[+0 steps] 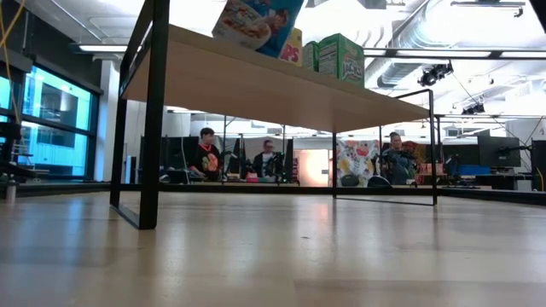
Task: Stack cereal on shelf
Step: Put the right blue cereal box on the shelf
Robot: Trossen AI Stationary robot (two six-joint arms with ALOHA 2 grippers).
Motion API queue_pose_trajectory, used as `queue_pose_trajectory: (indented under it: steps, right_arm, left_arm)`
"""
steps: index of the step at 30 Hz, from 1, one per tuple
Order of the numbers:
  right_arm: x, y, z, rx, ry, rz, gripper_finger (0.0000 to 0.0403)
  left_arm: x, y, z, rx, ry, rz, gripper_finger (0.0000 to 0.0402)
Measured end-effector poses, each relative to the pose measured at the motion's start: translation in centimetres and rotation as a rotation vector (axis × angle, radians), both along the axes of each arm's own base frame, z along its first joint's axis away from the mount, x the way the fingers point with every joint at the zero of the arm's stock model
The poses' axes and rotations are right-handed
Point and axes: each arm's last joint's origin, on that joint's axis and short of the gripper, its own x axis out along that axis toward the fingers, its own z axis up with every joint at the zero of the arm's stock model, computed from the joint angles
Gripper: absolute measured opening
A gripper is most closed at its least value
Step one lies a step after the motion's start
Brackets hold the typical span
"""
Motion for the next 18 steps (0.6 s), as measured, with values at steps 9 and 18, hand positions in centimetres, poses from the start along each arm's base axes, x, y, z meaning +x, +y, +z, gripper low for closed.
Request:
queue_pose_trajectory:
  steps: [9, 18]
  right_arm:
    - [0.14, -0.76, 0.0, 0.024, 0.003, -0.026, 0.0163]
    - [0.65, -0.91, 0.26, 0.023, -0.053, -0.006, 0.0236]
  left_arm:
    - [0.0, 0.0, 0.0, 0.0, 0.0, 0.0, 0.0001]
    - [-0.02, 0.04, 0.05, -0.001, -0.005, 0.016, 0.0001]
